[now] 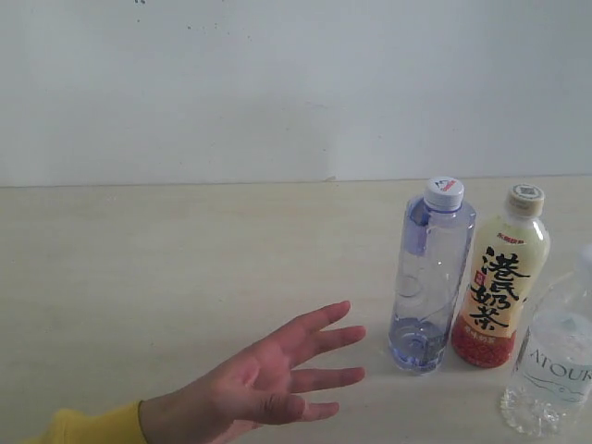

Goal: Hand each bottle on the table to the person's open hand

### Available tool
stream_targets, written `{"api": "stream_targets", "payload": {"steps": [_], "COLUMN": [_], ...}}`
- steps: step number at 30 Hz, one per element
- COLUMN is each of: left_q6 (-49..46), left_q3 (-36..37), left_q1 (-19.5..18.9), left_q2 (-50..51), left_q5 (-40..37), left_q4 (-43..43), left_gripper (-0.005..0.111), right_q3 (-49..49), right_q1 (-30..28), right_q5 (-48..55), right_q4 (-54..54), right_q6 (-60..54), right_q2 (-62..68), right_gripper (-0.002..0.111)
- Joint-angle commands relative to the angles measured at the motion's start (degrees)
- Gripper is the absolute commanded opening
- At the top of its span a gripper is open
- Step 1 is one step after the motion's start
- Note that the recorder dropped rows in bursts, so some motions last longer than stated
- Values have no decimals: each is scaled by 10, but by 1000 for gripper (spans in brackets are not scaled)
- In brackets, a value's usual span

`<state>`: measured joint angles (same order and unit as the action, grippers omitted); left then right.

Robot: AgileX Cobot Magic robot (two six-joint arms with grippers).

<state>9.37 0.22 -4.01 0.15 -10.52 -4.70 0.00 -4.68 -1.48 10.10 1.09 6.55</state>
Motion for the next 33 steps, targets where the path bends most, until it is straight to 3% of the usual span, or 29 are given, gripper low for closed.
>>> {"api": "stream_targets", "payload": {"steps": [1, 14, 25, 31, 33], "left_q6": [-1, -1, -1, -1, -1], "left_q3": [-2, -2, -2, -2, -2], "left_q1": [-2, -2, -2, -2, -2], "left_q2": [-2, -2, -2, -2, -2], "left_q5": [3, 3, 3, 3, 3], "left_q4": [-2, -2, -2, -2, -2], "left_gripper": [4, 4, 4, 4, 4], "right_q3": [0, -9, -117, -232, -254], "right_q1": [-5, -5, -5, -5, -5], "right_q5": [-11, -73, 136, 236, 264], "right_q4": [42, 59, 13, 13, 17], "right_q6": [85, 186, 57, -173, -208], "right_q2": [-1, -1, 24, 138, 178], "right_gripper": [0, 0, 0, 1, 11]}}
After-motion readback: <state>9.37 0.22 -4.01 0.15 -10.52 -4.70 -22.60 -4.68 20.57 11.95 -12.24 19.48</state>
